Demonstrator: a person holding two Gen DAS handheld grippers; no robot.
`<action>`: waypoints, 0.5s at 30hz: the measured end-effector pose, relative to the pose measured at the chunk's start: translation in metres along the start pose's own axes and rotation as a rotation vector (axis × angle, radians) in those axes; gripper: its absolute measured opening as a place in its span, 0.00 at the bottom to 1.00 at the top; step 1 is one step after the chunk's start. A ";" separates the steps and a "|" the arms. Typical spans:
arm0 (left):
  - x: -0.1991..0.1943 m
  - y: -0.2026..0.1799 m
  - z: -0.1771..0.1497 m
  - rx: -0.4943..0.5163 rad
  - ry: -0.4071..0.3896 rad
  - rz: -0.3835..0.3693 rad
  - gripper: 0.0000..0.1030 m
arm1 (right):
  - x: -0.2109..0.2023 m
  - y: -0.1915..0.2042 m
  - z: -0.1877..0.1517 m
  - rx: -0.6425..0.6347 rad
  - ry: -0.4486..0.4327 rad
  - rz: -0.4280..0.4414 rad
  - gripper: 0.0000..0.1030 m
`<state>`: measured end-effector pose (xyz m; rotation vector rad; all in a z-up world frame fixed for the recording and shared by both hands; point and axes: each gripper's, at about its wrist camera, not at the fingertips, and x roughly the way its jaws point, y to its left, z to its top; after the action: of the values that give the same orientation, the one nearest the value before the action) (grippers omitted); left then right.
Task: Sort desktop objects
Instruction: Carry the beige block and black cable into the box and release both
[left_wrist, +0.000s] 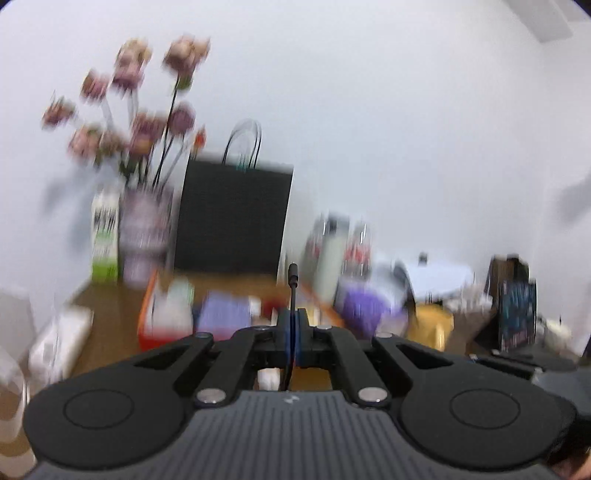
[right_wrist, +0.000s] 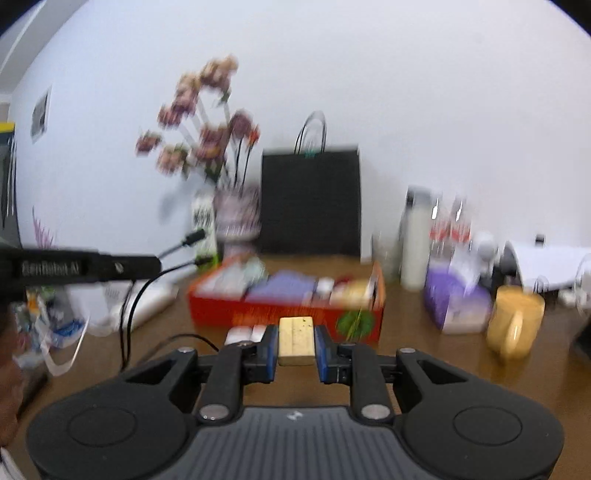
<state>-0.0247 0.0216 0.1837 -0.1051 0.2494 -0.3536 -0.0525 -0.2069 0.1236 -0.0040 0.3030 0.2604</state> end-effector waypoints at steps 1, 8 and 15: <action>0.009 0.000 0.018 0.010 -0.025 -0.007 0.03 | 0.006 -0.005 0.013 -0.008 -0.023 -0.015 0.19; 0.114 0.005 0.115 0.048 -0.041 -0.011 0.03 | 0.095 -0.051 0.110 0.029 -0.038 0.014 0.19; 0.280 0.061 0.067 -0.093 0.243 0.022 0.03 | 0.259 -0.094 0.134 0.154 0.234 0.062 0.19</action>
<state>0.2671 -0.0165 0.1770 -0.1507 0.5068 -0.3329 0.2496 -0.2266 0.1718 0.1277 0.5564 0.2980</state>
